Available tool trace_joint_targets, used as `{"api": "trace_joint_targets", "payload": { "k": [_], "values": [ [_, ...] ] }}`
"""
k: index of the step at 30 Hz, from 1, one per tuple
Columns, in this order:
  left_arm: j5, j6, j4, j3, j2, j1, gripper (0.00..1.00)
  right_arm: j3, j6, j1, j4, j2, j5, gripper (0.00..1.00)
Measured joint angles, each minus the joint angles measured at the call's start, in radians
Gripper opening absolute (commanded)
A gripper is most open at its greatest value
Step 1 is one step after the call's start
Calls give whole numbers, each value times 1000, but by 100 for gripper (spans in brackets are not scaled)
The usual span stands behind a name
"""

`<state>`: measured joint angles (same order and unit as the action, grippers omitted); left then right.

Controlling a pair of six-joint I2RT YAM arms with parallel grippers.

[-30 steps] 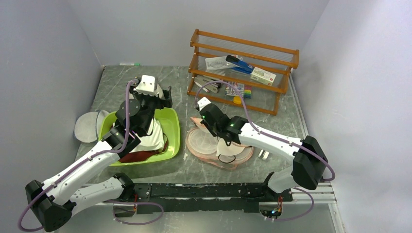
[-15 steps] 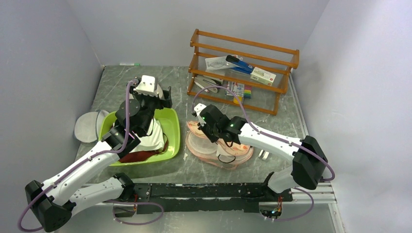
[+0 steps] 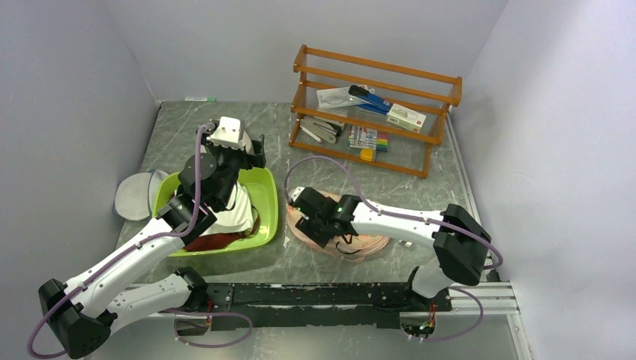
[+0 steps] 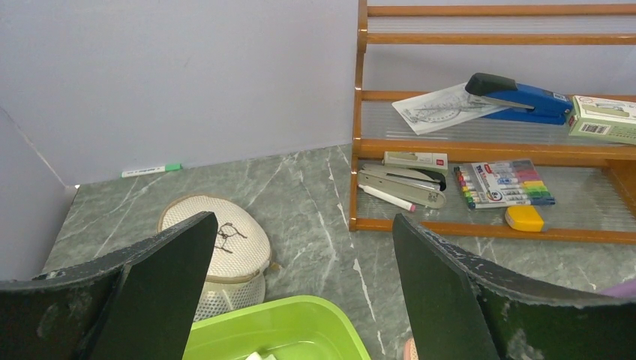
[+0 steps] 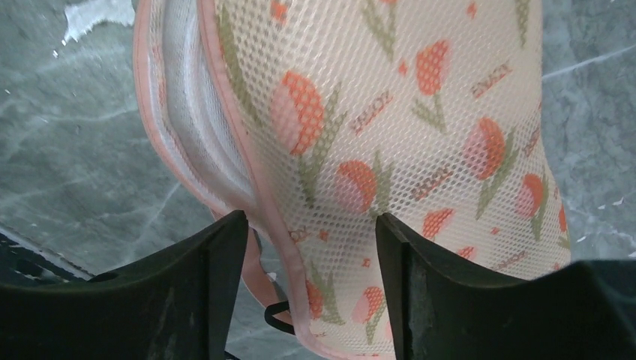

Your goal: Unzip the laundry bag and remove the bra

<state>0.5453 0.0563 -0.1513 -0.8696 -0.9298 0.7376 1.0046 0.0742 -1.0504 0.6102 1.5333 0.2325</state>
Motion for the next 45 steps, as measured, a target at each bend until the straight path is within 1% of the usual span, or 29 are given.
{"api": "trace_joint_targets", "payload": {
  "k": [5,8,11,14,17,20,21,27,31,35,37,41,42,44,45],
  "values": [
    [0,0,0,0,-4,0,98,-33,3,-38,24,-13,39,66],
    [-1,0,1,0,-7,0,98,-38,5,-50,32,-37,66,63],
    [-4,1,2,0,-9,0,98,-38,14,-57,38,-53,115,56],
    [-8,1,2,-1,-10,0,98,-38,19,-57,49,-62,146,44],
    [-9,1,3,-1,-11,0,98,-38,22,-57,51,-68,160,42],
    [-11,1,3,-1,-11,0,98,-38,23,-57,53,-68,161,32],
    [-12,1,3,-1,-11,0,98,-38,23,-57,54,-68,164,31],
    [-14,7,5,-1,-11,0,98,-38,35,-58,63,-58,211,29],
    [-15,8,7,-1,-11,0,98,-37,35,-58,66,-82,222,28],
    [-15,9,7,-1,-11,0,98,-35,35,-56,69,-135,235,31],
    [-15,11,7,-1,-11,0,98,-32,38,-55,70,-147,243,31],
    [-15,11,7,-1,-11,0,98,-31,47,-49,70,-148,277,26],
    [-16,11,7,-1,-11,0,98,-31,50,-44,69,-147,290,23],
    [-16,11,7,-1,-11,0,98,-24,60,-31,69,-140,318,11],
    [-16,11,8,-1,-11,0,98,-18,63,-24,66,-136,331,8]
  ]
}}
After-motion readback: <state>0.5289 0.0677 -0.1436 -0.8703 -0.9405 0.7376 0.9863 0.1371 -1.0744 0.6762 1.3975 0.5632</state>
